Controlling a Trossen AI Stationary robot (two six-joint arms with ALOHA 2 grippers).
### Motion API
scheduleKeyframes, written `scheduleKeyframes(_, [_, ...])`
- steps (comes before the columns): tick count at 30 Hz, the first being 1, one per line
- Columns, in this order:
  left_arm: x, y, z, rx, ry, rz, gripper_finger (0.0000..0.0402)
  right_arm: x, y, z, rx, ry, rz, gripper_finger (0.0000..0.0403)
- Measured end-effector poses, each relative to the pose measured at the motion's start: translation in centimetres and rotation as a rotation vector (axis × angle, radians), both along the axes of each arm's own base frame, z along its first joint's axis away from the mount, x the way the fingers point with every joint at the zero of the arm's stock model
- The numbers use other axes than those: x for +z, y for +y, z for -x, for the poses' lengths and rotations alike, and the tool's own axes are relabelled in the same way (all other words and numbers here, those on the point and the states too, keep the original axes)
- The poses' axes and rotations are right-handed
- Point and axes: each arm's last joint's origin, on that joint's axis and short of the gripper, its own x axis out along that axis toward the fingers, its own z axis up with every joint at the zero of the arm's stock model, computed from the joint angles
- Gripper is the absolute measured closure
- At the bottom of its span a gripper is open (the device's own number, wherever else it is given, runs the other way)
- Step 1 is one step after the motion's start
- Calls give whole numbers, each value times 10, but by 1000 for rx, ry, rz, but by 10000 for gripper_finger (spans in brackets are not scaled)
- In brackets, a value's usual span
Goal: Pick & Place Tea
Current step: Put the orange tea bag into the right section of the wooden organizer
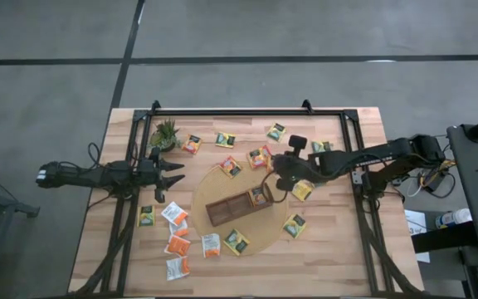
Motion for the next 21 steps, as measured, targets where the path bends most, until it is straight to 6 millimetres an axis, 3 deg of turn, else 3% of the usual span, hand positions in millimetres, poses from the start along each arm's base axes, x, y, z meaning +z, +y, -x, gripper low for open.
scheduleKeyframes(10, [0, 0, 0, 0, 0, 0, 236, -3, -23, 3, -77, -9, -95, 386])
scheduleKeyframes(21, [0, 0, 0, 0, 0, 0, 236, -24, -53, 5, -23, -76, -174, 271])
